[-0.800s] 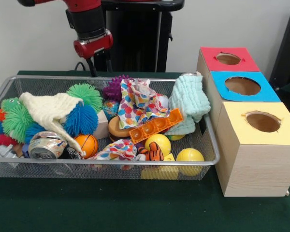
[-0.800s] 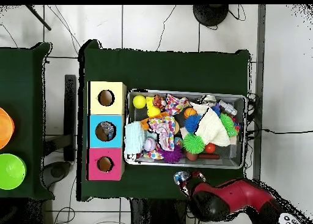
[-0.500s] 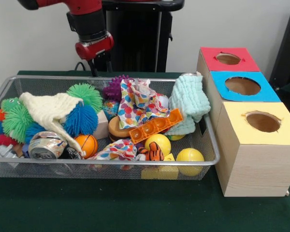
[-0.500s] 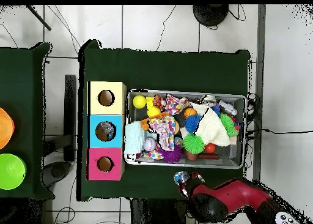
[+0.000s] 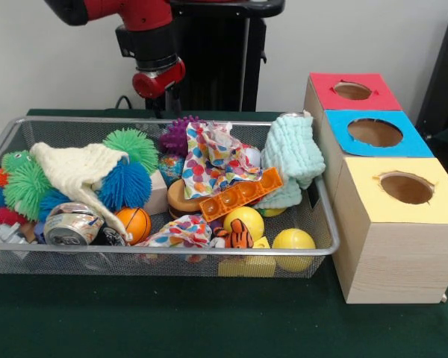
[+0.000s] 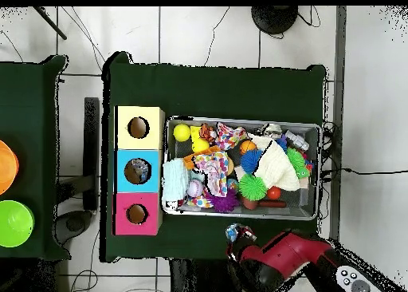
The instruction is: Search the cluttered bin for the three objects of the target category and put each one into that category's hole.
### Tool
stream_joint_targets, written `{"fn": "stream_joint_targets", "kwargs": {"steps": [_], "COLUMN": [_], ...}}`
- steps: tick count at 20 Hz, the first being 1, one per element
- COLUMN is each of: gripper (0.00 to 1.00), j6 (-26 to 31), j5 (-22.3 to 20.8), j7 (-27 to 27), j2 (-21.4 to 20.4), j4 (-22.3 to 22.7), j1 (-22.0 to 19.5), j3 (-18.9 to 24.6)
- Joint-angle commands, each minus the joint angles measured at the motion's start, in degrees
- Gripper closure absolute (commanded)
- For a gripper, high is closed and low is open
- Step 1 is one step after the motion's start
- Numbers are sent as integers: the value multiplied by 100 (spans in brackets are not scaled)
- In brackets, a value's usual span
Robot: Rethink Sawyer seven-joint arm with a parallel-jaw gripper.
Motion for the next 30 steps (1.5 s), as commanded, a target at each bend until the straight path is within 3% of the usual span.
{"fn": "stream_joint_targets", "kwargs": {"steps": [1,8,22,25,28,30], "gripper": [0,0,0,0,0,0], "j6": [-617,-1073,-1590,-1495,-1235,-872], "j5": [-814,-892,-529,-619,-787,-627], "j7": [774,992,658,336,-286,-977], "j2": [326,354,595,567,524,549], "j4": [-890,-1112,-1400,-1284,-969,-764], "j1": [387,816,1082,974,708,413], "j3": [-518,-1041,-1580,-1378,-897,-548]}}
